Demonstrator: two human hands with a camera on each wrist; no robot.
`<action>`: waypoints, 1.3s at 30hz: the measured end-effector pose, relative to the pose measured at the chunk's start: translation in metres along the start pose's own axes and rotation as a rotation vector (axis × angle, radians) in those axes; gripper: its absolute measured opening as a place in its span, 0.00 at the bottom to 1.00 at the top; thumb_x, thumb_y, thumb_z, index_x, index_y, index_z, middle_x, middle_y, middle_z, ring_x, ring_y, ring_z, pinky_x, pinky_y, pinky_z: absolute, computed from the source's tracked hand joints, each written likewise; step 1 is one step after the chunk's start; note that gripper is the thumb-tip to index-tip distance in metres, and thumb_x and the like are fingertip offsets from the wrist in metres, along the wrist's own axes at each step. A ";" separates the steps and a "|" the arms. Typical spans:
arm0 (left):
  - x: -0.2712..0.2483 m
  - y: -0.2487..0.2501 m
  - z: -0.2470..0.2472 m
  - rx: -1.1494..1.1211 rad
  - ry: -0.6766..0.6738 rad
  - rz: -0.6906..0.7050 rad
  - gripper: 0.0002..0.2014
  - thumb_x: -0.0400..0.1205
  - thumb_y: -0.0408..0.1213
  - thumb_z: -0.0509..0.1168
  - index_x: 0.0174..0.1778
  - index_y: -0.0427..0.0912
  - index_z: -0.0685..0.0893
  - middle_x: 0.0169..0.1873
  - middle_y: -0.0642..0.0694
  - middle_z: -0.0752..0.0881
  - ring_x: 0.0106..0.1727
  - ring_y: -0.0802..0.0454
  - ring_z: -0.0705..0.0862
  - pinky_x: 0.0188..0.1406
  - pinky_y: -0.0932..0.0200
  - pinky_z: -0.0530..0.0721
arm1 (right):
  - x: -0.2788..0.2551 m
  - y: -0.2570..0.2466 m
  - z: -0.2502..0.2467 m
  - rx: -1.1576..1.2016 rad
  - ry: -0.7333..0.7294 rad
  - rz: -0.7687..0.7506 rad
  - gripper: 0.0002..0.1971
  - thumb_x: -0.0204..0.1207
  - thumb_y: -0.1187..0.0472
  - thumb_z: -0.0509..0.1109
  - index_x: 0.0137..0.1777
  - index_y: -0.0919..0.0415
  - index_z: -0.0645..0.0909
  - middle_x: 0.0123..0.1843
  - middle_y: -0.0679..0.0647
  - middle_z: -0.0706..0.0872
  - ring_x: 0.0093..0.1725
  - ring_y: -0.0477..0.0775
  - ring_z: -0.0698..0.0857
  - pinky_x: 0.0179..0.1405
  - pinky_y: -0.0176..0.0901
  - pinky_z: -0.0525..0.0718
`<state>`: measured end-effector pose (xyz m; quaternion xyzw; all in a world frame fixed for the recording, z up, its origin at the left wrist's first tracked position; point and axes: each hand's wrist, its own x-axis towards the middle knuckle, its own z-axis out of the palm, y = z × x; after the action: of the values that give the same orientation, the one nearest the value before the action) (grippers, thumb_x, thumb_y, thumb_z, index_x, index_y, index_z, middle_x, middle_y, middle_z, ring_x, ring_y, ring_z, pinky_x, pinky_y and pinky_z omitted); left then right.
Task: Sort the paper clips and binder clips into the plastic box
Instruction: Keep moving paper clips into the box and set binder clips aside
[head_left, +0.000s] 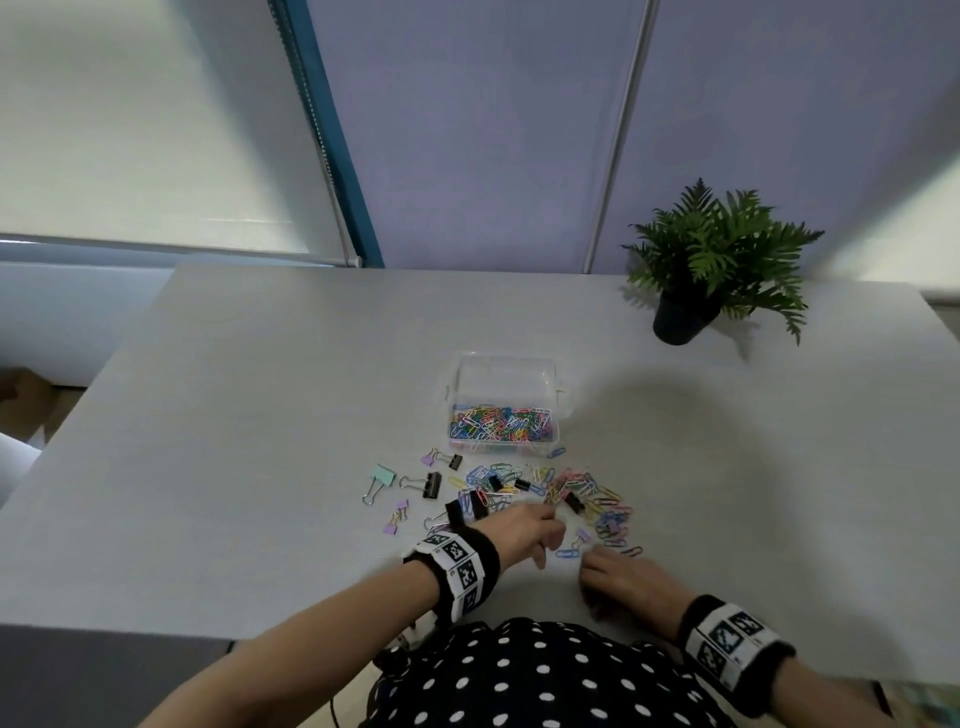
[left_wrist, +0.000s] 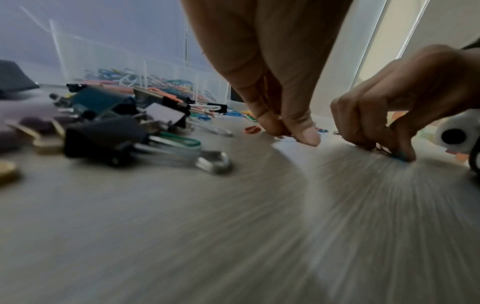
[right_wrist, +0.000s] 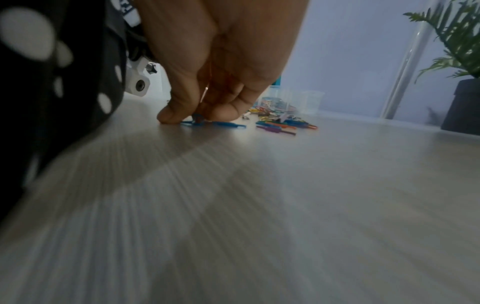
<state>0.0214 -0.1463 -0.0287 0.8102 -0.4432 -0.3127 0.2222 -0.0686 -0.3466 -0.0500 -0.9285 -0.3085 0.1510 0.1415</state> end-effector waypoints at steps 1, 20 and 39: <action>0.000 0.000 -0.001 -0.012 -0.001 -0.002 0.07 0.75 0.17 0.60 0.45 0.27 0.80 0.48 0.32 0.77 0.42 0.37 0.86 0.46 0.46 0.86 | 0.000 -0.001 -0.007 0.033 0.005 0.025 0.07 0.70 0.52 0.59 0.40 0.55 0.73 0.43 0.50 0.81 0.46 0.43 0.70 0.38 0.35 0.76; -0.010 0.001 -0.010 0.145 0.086 0.034 0.10 0.80 0.35 0.63 0.49 0.31 0.82 0.52 0.35 0.80 0.56 0.42 0.78 0.53 0.47 0.80 | -0.011 0.030 -0.027 0.291 0.114 0.284 0.12 0.68 0.63 0.69 0.38 0.48 0.68 0.40 0.47 0.78 0.41 0.38 0.69 0.38 0.37 0.70; 0.006 -0.003 -0.004 0.100 0.174 -0.139 0.03 0.78 0.27 0.62 0.46 0.34 0.75 0.48 0.36 0.81 0.47 0.40 0.83 0.46 0.44 0.85 | -0.004 0.027 -0.019 0.241 0.055 0.448 0.07 0.71 0.63 0.68 0.49 0.61 0.77 0.49 0.51 0.79 0.52 0.49 0.71 0.45 0.39 0.67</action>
<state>0.0286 -0.1494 -0.0299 0.8731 -0.3801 -0.2334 0.1968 -0.0506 -0.3732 -0.0417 -0.9538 -0.0707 0.1889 0.2225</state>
